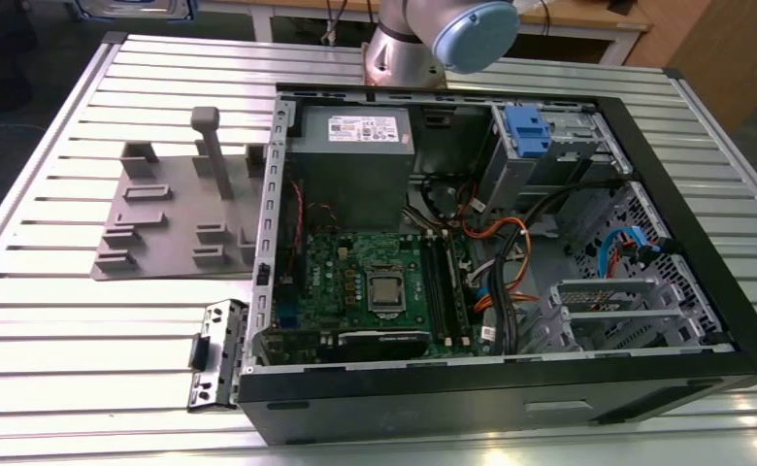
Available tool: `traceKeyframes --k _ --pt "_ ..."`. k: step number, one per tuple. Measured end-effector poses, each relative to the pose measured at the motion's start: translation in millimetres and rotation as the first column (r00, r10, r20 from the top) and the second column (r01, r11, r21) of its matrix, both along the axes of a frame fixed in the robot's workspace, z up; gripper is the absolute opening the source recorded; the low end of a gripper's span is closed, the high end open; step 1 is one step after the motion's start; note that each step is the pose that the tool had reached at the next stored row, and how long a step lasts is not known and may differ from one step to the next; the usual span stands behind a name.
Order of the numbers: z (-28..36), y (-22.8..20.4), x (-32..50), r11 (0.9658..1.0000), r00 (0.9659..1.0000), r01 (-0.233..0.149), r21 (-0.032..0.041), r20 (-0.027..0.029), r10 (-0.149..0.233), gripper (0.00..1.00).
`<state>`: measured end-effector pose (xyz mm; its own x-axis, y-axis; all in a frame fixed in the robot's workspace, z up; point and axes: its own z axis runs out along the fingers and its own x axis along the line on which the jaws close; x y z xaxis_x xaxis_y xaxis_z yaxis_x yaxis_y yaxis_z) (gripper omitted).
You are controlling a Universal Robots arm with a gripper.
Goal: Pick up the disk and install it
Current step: 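Pick up the disk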
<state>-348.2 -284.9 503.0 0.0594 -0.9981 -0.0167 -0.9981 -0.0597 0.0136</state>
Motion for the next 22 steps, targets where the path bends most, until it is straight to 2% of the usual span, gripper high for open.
traceKeyframes --k 22 --pt "-0.1 0.0 15.0 1.0 1.0 0.0 0.0001 0.0001 0.0 0.36"
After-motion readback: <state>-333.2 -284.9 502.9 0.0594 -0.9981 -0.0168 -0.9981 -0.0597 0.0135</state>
